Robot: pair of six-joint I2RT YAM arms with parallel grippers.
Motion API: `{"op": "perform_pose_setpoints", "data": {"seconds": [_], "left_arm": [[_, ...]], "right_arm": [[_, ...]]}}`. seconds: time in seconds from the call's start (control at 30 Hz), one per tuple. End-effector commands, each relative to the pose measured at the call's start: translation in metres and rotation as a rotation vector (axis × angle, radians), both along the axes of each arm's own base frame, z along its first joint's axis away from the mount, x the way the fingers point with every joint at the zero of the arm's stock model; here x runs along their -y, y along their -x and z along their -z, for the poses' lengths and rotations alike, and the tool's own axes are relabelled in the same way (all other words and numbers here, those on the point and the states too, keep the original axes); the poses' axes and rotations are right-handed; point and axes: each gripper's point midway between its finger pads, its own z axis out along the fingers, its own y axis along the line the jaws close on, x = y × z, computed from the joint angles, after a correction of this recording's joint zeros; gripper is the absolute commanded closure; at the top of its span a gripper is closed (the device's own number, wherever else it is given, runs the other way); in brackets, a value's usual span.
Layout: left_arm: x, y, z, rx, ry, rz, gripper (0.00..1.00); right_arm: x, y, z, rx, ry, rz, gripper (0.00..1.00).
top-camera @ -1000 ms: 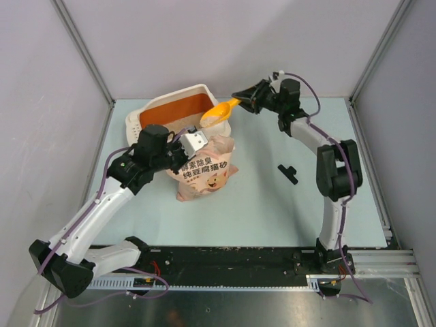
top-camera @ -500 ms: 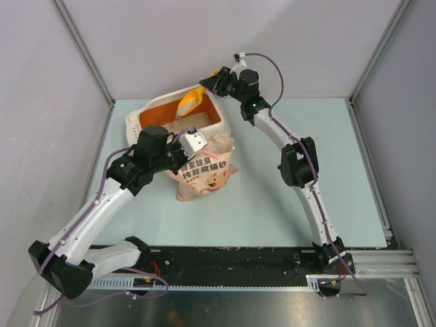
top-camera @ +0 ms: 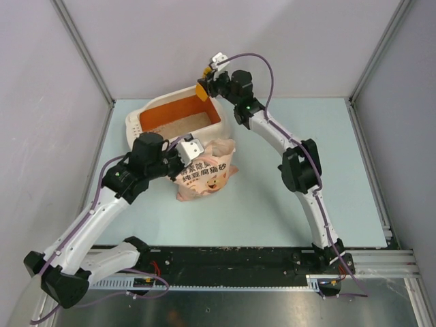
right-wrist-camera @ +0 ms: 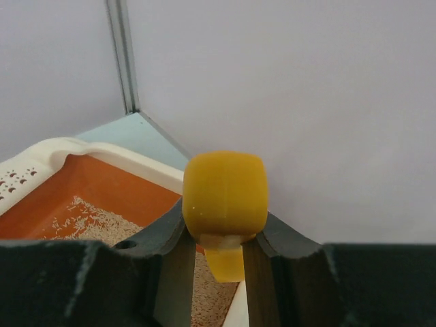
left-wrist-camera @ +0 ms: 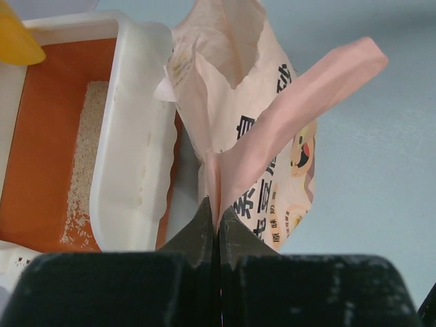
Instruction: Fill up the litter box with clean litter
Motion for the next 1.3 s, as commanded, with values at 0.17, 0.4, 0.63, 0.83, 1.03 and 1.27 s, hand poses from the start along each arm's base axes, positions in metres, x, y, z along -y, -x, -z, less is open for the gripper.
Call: {"op": "perform_pose_setpoints", "data": {"seconds": [0.17,0.4,0.63,0.83,1.03,1.27], "left_arm": [[-0.001,0.003,-0.021,0.078,0.055,0.013,1.00],[0.004,-0.006,-0.049,0.084,0.177,-0.056,1.00],[0.006,-0.015,-0.056,0.064,0.233,-0.087,1.00],[0.005,-0.015,-0.060,0.070,0.242,-0.090,1.00],[0.004,-0.013,-0.062,0.074,0.251,-0.095,1.00],[0.005,-0.012,-0.066,0.068,0.270,-0.094,1.00]], "right_arm": [[0.062,0.093,-0.199,0.097,-0.193,-0.061,1.00],[0.119,0.188,-0.187,-0.323,-0.156,-0.413,1.00],[0.129,0.236,-0.107,-0.547,-0.087,-0.450,1.00],[0.118,0.223,-0.090,-0.533,-0.073,-0.416,1.00],[0.097,0.217,-0.067,-0.488,-0.008,-0.432,1.00],[0.064,0.229,0.003,-0.351,0.220,-0.350,1.00]]}}
